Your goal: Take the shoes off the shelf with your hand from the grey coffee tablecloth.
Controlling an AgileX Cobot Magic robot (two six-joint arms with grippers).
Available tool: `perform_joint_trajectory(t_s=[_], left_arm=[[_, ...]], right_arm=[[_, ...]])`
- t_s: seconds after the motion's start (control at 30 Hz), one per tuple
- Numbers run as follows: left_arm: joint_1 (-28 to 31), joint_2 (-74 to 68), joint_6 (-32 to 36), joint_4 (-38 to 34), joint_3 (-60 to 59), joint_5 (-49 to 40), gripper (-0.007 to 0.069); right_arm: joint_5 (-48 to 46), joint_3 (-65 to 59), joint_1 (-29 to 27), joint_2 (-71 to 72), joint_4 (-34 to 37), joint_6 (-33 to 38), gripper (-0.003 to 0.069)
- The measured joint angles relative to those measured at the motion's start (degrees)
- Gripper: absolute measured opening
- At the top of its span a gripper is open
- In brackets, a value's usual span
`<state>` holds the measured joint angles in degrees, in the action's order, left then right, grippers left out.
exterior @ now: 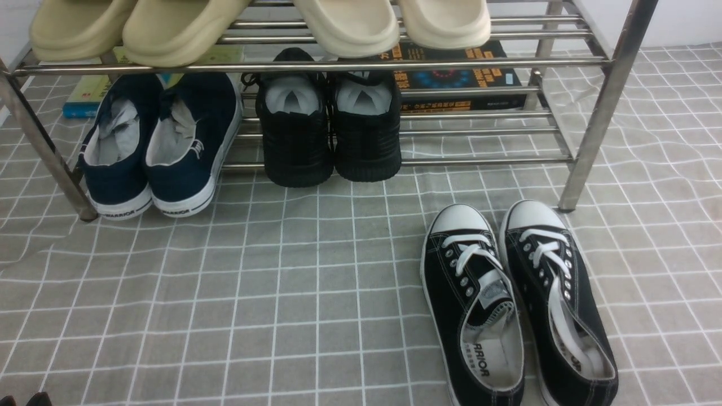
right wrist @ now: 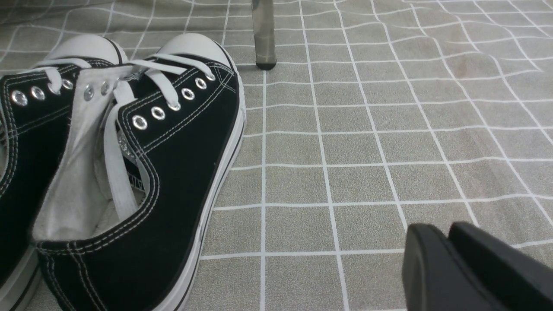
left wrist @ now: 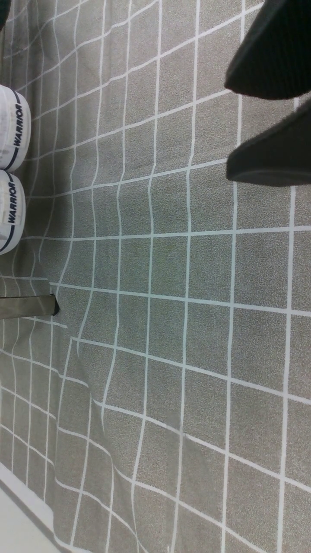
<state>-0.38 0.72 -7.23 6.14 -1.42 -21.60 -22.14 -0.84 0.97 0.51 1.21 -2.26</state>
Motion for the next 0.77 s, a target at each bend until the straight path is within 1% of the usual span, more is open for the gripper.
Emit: perform_joint_trajectory(t_s=[0.77], left_arm=[[0.0,0.0,0.0,0.0,0.0,0.0,0.0240]], right_arm=[[0.0,0.0,0.0,0.0,0.0,0.0,0.0106]])
